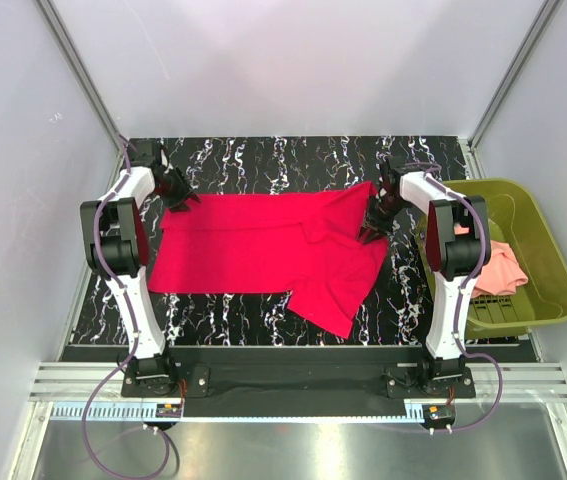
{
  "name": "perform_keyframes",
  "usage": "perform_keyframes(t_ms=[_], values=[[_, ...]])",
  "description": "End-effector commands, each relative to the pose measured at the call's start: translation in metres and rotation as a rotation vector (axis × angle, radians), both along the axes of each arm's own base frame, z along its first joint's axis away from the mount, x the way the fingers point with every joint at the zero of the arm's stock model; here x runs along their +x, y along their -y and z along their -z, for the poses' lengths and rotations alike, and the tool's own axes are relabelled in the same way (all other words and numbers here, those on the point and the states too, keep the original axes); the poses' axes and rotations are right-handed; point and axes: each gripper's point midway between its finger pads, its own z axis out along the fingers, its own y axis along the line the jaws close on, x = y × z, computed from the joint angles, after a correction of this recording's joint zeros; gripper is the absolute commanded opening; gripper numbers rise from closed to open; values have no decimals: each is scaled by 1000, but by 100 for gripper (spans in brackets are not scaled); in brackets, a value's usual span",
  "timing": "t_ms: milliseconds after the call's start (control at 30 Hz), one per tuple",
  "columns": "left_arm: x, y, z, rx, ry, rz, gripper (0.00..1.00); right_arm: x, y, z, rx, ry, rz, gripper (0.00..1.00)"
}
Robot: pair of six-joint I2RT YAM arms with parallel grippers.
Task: Fold and stack the t-shirts
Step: Fold the tshirt
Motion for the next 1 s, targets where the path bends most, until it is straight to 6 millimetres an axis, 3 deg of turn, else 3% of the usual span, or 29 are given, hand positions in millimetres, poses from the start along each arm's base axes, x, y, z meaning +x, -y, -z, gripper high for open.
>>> perform_keyframes(t_ms=[0,133,300,367,533,800,967], values=[[8,3,-12,-32,51,7,46,-4,8,-12,-38,31,-2,35],[9,4,-11,-39,49,3,46,-5,2,-9,-3,24,5,34],[9,6,-13,-45,51,4,46,1,2,-7,-7,29,16,21],[9,5,-13,-42,51,4,46,3,5,-15,-25,42,11,11],[7,3,-10,-32,45,0,46,5,10,-39,-54,76,3,1],[8,2,-11,-35,49,-1,46,-22,14,-51,-61,23,20,0],[7,0,-8,-29,41,-7,46,-45,10,-30,-35,-36,62,0]])
